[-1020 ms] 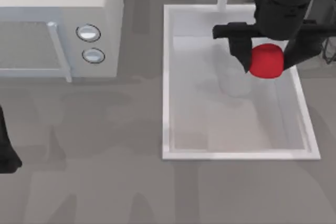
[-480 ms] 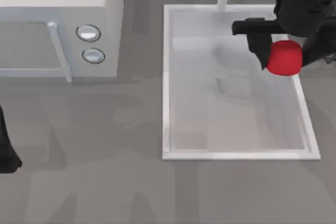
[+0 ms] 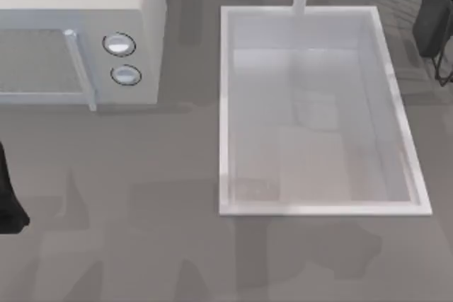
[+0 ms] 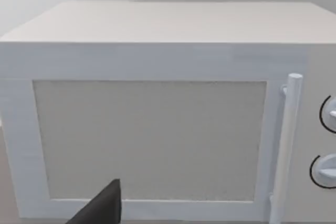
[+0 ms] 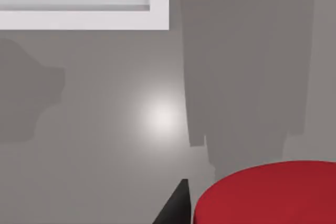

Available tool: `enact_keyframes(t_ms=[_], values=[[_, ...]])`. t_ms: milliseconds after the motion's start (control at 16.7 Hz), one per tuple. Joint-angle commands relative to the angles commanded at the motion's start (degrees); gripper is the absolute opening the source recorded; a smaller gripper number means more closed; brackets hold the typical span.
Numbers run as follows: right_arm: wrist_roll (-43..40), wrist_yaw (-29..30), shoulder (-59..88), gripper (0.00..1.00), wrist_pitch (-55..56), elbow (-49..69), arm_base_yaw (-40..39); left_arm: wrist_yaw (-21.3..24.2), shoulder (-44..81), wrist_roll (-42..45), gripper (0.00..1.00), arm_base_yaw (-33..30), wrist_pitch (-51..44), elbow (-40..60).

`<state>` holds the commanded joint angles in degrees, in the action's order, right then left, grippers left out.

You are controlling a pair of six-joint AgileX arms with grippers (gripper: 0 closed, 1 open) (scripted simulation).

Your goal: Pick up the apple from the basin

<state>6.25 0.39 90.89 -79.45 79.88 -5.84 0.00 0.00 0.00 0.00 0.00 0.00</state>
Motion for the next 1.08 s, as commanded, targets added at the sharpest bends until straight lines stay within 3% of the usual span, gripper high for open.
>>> enact_keyframes(t_ms=[300, 660, 1080], values=[[-7.7, -0.4, -8.8, 0.0, 1.5, -9.9, 7.7, 0.0, 0.0, 0.0, 1.0, 0.0, 0.0, 0.0], [-7.6, -0.3, -8.6, 0.0, 2.2, -10.8, 7.6, 0.0, 0.0, 0.0, 1.0, 0.0, 0.0, 0.0], [-7.5, -0.4, -5.5, 0.0, 21.1, -25.2, 7.5, 0.0, 0.0, 0.0, 1.0, 0.0, 0.0, 0.0]])
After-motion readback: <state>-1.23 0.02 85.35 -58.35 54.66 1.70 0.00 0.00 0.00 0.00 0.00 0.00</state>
